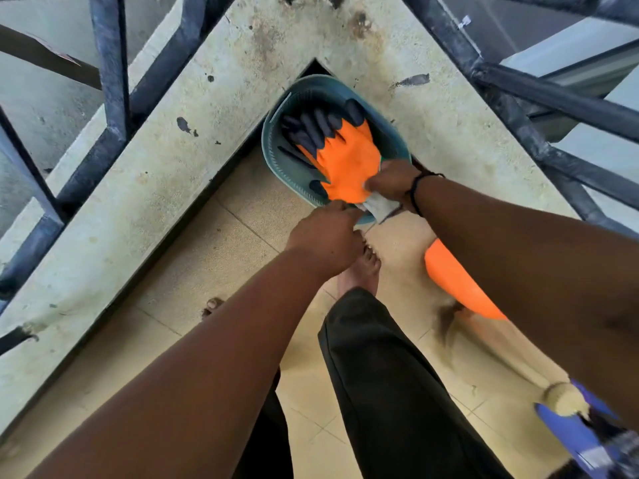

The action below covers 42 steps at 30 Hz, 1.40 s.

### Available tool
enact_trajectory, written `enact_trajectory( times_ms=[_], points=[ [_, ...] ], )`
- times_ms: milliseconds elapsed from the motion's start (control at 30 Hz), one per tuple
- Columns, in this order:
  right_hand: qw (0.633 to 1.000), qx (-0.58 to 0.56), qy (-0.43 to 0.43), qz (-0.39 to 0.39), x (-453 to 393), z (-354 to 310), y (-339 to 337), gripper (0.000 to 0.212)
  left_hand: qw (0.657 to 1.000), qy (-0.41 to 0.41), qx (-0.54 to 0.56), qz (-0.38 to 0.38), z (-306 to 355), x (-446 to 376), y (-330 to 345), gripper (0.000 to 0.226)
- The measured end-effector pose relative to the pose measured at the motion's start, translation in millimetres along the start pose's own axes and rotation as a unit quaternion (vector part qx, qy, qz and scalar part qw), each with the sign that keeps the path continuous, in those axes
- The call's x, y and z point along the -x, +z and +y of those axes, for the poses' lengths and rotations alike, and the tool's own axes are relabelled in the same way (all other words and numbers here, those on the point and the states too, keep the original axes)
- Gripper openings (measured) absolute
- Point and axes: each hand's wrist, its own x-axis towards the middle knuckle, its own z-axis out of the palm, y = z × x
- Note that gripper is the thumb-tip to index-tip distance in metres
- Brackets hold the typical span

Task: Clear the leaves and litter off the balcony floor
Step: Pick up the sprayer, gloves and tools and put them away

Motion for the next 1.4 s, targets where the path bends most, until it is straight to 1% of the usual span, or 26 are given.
enact_trajectory(
  times_ms=[33,100,167,200,233,267,300,333,433,500,567,633,700,767,800,867,933,1000,1033,1067,1133,1167,1233,1267,1333,1400],
  points=[
    [1.0,0.013,-0.001,0.017,2.3,-4.6,1.8,0.027,1.0,-0.01,-0.005,-0.009,-4.6,0.9,3.5,0.045],
    [0.999,0.015,0.013,0.036,13.6,-21.9,5.4,0.025,1.0,-0.029,-0.003,-0.008,-12.3,4.8,9.5,0.045],
    [0.998,0.046,0.004,0.044,36.0,-23.4,17.8,0.025,0.999,-0.047,0.014,-0.003,-18.1,10.9,14.3,0.043],
    [0.997,0.065,-0.002,0.03,57.3,-16.0,28.4,0.031,0.998,-0.054,0.019,-0.004,-20.9,13.7,16.9,0.043],
    [0.996,0.09,-0.002,0.014,83.3,-8.0,40.4,0.044,0.998,-0.059,0.023,-0.009,-24.2,17.3,18.6,0.042],
    [0.994,0.107,-0.013,0.016,104.3,-4.6,48.6,0.052,0.998,-0.064,0.025,-0.013,-27.2,20.8,20.2,0.042],
    [0.995,0.092,-0.022,0.022,115.8,-6.4,54.7,0.055,0.997,-0.068,0.026,-0.017,-30.8,24.3,21.7,0.042],
    [0.993,0.11,-0.027,0.039,122.6,-4.4,56.2,0.055,0.997,-0.074,0.028,-0.019,-35.0,29.3,23.2,0.042],
    [0.973,0.224,-0.044,0.02,121.8,6.0,64.7,0.053,0.994,-0.102,0.045,-0.02,-47.1,47.5,29.1,0.042],
    [0.959,0.263,-0.08,0.07,114.7,8.2,63.1,0.056,0.99,-0.126,0.066,-0.024,-54.7,67.0,34.1,0.043],
    [0.922,0.325,-0.17,0.125,107.0,16.2,60.9,0.067,0.986,-0.139,0.082,-0.031,-59.5,93.3,37.6,0.045],
    [0.894,0.383,-0.201,0.117,115.6,33.9,64.1,0.069,0.982,-0.165,0.082,-0.044,-60.0,126.0,40.8,0.047],
    [0.881,0.42,-0.196,0.089,152.8,52.0,74.8,0.068,0.978,-0.185,0.077,-0.056,-58.9,166.6,37.6,0.05],
    [0.874,0.445,-0.191,0.044,202.4,64.0,88.2,0.073,0.98,-0.173,0.061,-0.081,-56.0,208.4,28.6,0.053],
    [0.878,0.442,-0.182,0.017,224.1,67.1,95.5,0.074,0.981,-0.16,0.059,-0.095,-52.9,227.9,25.0,0.052],
    [0.89,0.426,-0.164,-0.008,276.2,61.4,92.1,0.073,0.985,-0.122,0.042,-0.114,-28.3,270.0,12.0,0.045],
    [0.891,0.416,-0.18,-0.006,334.3,46.9,85.5,0.07,0.989,-0.086,-0.007,-0.116,4.6,311.3,-8.4,0.047],
    [0.887,0.414,-0.206,0.017,390.0,35.1,82.9,0.071,0.991,-0.05,-0.069,-0.106,28.0,348.1,-28.9,0.055],
    [0.884,0.414,-0.216,0.031,401.9,29.7,79.7,0.073,0.991,-0.025,-0.096,-0.091,30.1,349.1,-35.9,0.057],
    [0.877,0.422,-0.226,0.043,436.7,24.9,79.0,0.075,0.989,-0.009,-0.128,-0.079,41.2,375.6,-50.6,0.06],
    [0.872,0.422,-0.241,0.062,475.8,17.2,75.4,0.078,0.983,0.021,-0.174,-0.052,52.6,404.3,-74.9,0.075],
    [0.868,0.426,-0.245,0.074,505.0,15.3,77.6,0.078,0.979,0.041,-0.198,-0.015,56.8,430.8,-83.6,0.08],
    [0.864,0.423,-0.253,0.101,545.3,13.6,78.7,0.08,0.971,0.088,-0.213,0.065,63.6,469.8,-96.9,0.078],
    [0.863,0.42,-0.256,0.117,558.9,14.3,78.4,0.081,0.967,0.09,-0.225,0.076,66.1,485.7,-100.3,0.079],
    [0.856,0.419,-0.266,0.148,587.0,17.1,79.2,0.083,0.964,0.063,-0.239,0.098,65.3,520.0,-99.7,0.078],
    [0.842,0.431,-0.281,0.163,609.6,23.3,81.4,0.084,0.961,0.05,-0.231,0.14,63.3,550.6,-89.3,0.064]
  ],
)
